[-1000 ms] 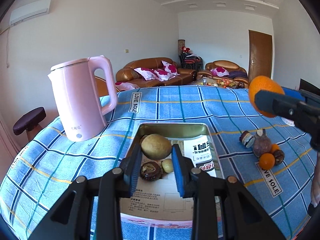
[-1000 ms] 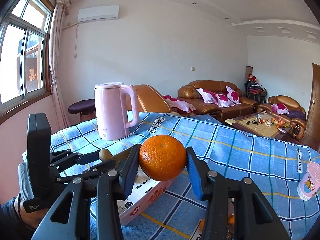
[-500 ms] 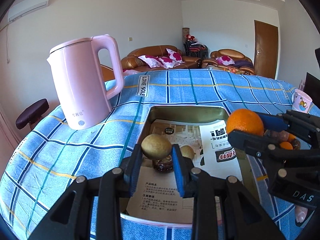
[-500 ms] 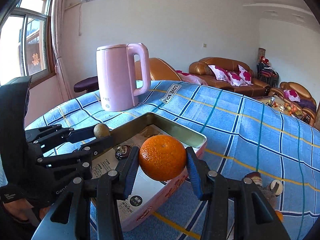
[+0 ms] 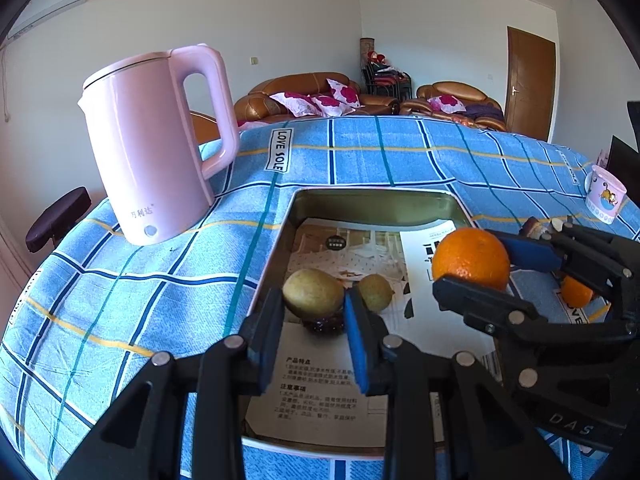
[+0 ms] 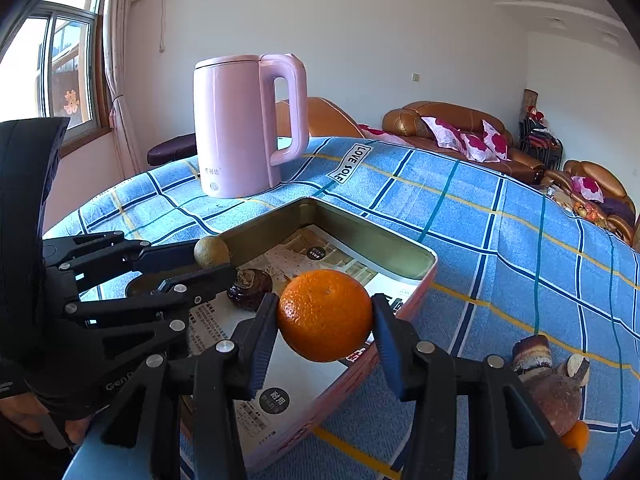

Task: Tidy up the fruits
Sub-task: 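Lower the large orange into the tin box and open the right tool, then move both tools away from the box back toward the fruit pile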

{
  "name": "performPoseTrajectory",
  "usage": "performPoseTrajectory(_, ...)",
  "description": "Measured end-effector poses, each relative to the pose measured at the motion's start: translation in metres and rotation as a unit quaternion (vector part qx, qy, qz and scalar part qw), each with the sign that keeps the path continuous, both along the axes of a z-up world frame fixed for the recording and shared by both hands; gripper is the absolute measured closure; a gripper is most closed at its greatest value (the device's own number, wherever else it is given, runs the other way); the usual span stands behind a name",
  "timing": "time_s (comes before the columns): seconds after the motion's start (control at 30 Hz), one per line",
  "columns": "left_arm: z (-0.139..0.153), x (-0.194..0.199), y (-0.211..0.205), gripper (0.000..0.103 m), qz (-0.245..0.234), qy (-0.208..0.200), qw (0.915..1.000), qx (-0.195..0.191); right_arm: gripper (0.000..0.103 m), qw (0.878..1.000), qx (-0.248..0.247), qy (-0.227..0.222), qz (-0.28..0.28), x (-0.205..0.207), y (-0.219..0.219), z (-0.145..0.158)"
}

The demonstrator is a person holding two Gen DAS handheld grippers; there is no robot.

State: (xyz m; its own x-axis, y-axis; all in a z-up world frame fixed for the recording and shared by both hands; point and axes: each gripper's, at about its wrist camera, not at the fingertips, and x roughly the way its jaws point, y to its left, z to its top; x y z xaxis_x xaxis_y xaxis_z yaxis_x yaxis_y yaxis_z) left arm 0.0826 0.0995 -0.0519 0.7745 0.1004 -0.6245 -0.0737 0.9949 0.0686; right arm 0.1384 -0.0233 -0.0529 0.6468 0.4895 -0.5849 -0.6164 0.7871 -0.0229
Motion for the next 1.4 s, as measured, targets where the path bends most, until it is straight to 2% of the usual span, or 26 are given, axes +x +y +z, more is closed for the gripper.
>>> performPoseTrajectory(0.6,-0.002,0.003,0.002,0.07,0.004,0.005,1.0,0.003,0.052,1.0,-0.009,0.004,-0.003,0.001,0.004,-0.001)
performPoseTrajectory(0.67,-0.001,0.002,0.003,0.068,0.008,0.004,1.0,0.003,0.05,1.0,-0.009,0.001,-0.007,0.001,0.004,-0.001)
performPoseTrajectory(0.73,-0.001,0.002,0.004,0.061,0.011,0.002,0.9999,0.001,0.048,1.0,-0.007,0.001,-0.01,0.001,0.002,0.0)
performPoseTrajectory(1.17,0.001,-0.003,-0.001,0.045,0.005,-0.007,1.0,0.0,0.038,0.999,0.021,-0.009,-0.04,-0.002,-0.017,0.005)
performPoseTrajectory(1.4,0.004,-0.01,-0.008,0.03,0.009,-0.019,0.9998,0.006,0.038,0.998,0.022,-0.02,-0.048,-0.009,-0.026,0.008)
